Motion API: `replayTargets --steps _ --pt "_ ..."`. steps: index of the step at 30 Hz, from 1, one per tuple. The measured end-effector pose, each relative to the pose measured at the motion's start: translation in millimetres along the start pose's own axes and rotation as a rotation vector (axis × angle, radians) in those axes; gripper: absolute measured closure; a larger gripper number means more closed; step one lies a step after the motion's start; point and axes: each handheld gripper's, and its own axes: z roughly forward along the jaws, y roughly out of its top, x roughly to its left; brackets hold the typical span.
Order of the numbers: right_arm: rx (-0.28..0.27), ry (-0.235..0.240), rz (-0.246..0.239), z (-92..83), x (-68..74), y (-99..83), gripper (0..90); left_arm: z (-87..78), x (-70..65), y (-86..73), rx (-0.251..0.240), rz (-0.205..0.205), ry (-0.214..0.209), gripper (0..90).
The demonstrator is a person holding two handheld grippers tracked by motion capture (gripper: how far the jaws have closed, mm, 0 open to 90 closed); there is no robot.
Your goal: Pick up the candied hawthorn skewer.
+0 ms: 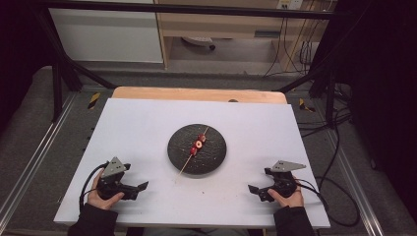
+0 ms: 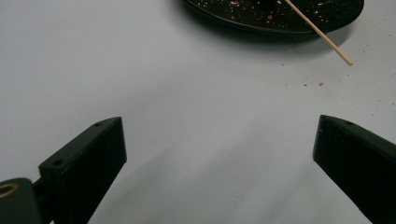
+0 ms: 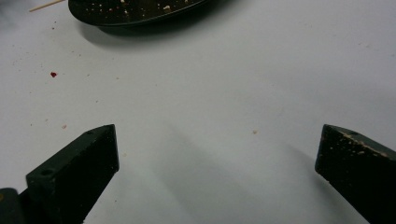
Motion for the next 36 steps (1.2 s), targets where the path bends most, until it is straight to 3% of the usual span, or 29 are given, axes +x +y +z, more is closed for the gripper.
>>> replayTargets --steps 22,36 --pt "-0.009 0.002 0.008 -1.5 0.5 1.2 0.7 5.6 -10.1 7.1 0.013 0.007 0.010 2.5" --pt "-0.011 -0.008 0.008 -2.3 -0.2 2.1 0.6 13.1 -26.7 23.8 0.021 0.013 0.010 2.5"
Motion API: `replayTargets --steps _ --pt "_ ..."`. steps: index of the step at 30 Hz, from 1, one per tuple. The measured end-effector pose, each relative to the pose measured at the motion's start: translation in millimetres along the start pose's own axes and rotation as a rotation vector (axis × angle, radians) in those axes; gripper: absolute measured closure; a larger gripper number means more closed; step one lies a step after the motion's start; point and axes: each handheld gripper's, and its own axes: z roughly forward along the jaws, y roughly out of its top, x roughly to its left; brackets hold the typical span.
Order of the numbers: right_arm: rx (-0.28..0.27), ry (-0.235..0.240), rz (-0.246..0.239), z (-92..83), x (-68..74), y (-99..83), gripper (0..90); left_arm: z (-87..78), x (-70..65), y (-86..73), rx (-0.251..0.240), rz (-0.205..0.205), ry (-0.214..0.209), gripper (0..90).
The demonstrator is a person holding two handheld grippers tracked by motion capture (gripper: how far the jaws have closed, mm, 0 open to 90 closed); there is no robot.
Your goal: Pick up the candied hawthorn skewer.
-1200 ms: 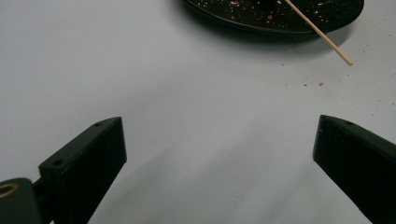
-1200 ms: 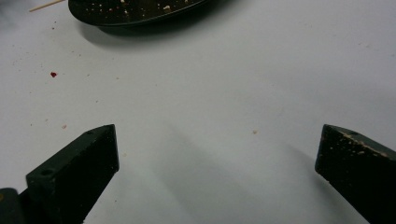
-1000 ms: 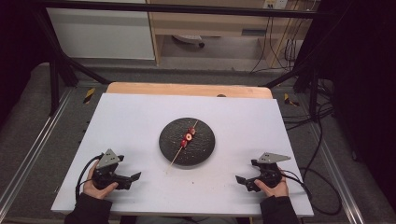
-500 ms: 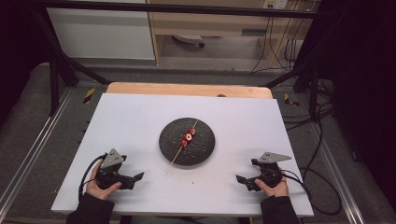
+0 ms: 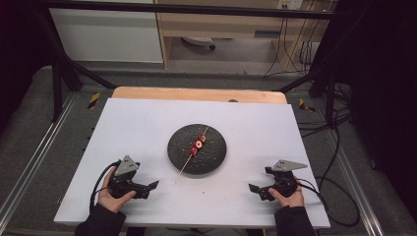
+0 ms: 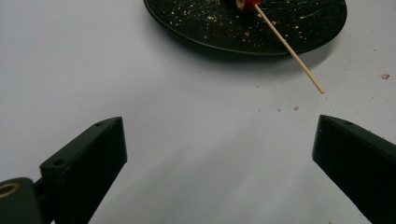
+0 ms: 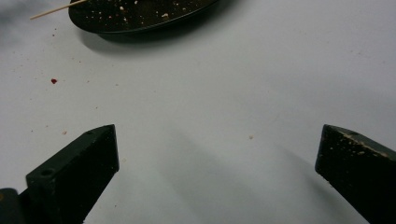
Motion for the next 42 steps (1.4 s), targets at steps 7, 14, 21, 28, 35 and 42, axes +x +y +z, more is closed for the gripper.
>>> replayTargets --steps 7,14,21,28,35,42 --pt "0.003 -0.003 0.000 0.0 0.0 0.0 0.7 1.0 -3.3 9.4 -0.002 -0.006 0.007 3.0" --pt "0.000 -0.007 -0.001 -0.6 0.0 0.0 0.6 9.2 -9.3 25.9 0.009 0.002 0.013 3.3" --pt "0.002 -0.009 -0.001 -0.7 0.2 0.2 0.6 20.6 -18.2 43.0 0.014 0.019 0.013 3.9" --pt "-0.002 -0.009 -0.003 -0.9 0.2 0.4 0.6 33.9 -31.2 59.8 0.030 0.038 0.018 5.5" --pt "-0.002 -0.008 -0.004 -1.0 0.5 0.5 0.6 53.4 -40.2 74.4 0.083 0.032 0.036 10.6" --pt "-0.001 -0.008 -0.004 -0.8 0.2 0.7 0.6 68.7 -43.7 85.4 0.112 0.019 0.033 23.0"
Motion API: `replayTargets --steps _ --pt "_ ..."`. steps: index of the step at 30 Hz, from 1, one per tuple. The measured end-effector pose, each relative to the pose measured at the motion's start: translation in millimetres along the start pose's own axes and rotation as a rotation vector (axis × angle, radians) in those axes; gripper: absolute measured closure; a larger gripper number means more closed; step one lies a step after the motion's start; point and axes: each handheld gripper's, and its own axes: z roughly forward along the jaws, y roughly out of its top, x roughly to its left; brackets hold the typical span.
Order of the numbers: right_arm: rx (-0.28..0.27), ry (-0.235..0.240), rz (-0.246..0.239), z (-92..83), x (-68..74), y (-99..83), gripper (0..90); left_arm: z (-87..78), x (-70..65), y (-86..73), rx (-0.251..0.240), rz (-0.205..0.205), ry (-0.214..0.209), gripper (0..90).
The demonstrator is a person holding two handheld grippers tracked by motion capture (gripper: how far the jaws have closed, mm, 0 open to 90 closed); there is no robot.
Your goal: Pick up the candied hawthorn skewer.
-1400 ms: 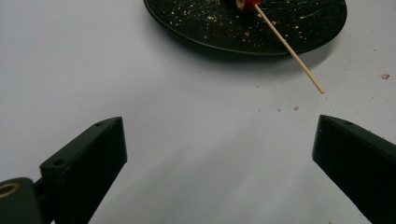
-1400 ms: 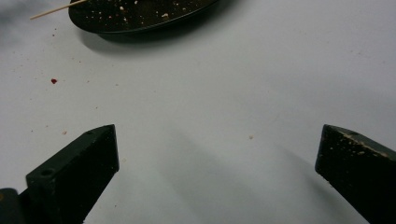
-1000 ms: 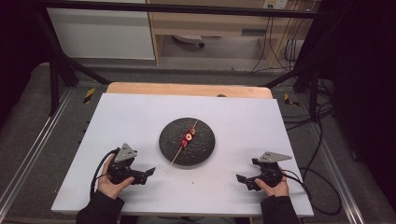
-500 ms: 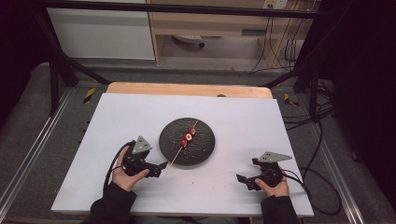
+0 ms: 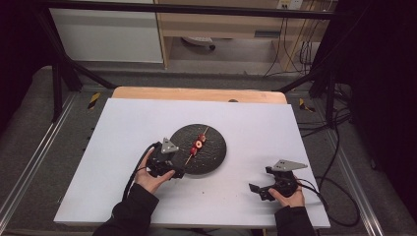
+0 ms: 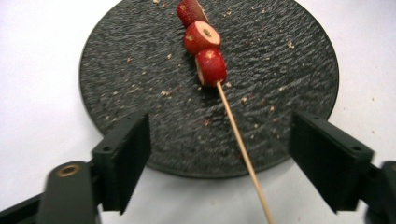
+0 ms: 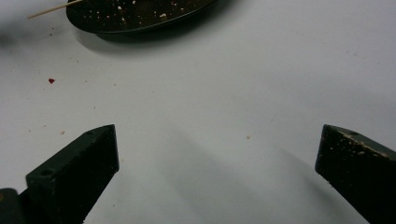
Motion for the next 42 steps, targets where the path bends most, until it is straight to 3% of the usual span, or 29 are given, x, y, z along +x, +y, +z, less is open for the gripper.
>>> replayTargets --steps 9,15,21,26,42 --pt "0.001 0.000 0.005 -0.4 0.1 0.2 0.7 16.2 -0.5 11.0 0.070 -0.015 0.009 38.8" --pt "-0.001 0.001 0.003 -0.7 0.1 0.3 0.6 25.9 0.7 15.4 0.119 -0.040 -0.010 49.7" --pt "0.001 0.003 0.004 -0.5 0.1 0.2 0.6 32.2 0.1 18.6 0.170 -0.036 -0.014 60.6" --pt "-0.004 0.004 0.004 -0.9 0.0 0.4 0.7 33.6 -1.9 19.5 0.177 -0.042 -0.026 70.3" --pt "-0.002 0.006 0.004 -1.0 0.1 0.4 0.7 37.9 -7.3 22.5 0.215 -0.065 0.040 87.6"
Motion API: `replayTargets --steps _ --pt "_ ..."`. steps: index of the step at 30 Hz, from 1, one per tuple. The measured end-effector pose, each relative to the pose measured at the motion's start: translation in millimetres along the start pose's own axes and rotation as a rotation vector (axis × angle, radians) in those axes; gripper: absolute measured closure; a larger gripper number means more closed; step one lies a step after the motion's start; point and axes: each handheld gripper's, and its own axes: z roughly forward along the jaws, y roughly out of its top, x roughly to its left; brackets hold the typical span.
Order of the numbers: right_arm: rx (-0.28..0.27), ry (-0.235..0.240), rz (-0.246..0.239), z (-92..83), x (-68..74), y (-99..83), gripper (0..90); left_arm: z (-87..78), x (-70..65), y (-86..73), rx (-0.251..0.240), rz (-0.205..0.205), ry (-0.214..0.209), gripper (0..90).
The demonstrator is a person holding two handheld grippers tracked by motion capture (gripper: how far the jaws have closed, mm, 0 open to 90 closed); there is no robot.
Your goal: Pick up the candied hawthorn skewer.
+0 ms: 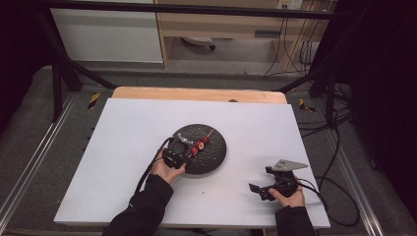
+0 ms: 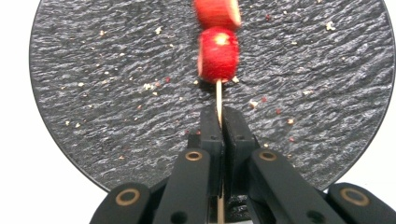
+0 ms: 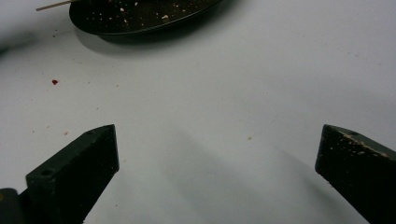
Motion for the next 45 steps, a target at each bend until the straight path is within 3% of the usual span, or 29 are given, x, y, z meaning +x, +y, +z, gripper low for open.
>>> replayTargets --steps 9,21,28,39,45 --pt "0.001 -0.001 -0.002 0.1 0.0 -0.2 0.6 -3.6 2.2 -3.6 -0.042 -0.004 -0.012 88.3" --pt "0.000 -0.003 0.001 -0.3 0.2 -0.3 0.6 -22.0 8.6 -14.5 -0.166 -0.011 -0.069 88.5" --pt "-0.001 -0.005 0.008 0.0 0.4 -0.3 0.6 -37.0 14.2 -34.2 -0.250 -0.005 -0.098 88.5" --pt "-0.013 -0.022 0.021 2.5 3.0 2.0 0.6 -50.5 21.7 -63.8 -0.318 -0.015 -0.142 88.5" --pt "-0.008 -0.017 0.019 6.3 7.6 4.6 0.6 -58.9 22.4 -77.8 -0.347 0.000 -0.159 88.5"
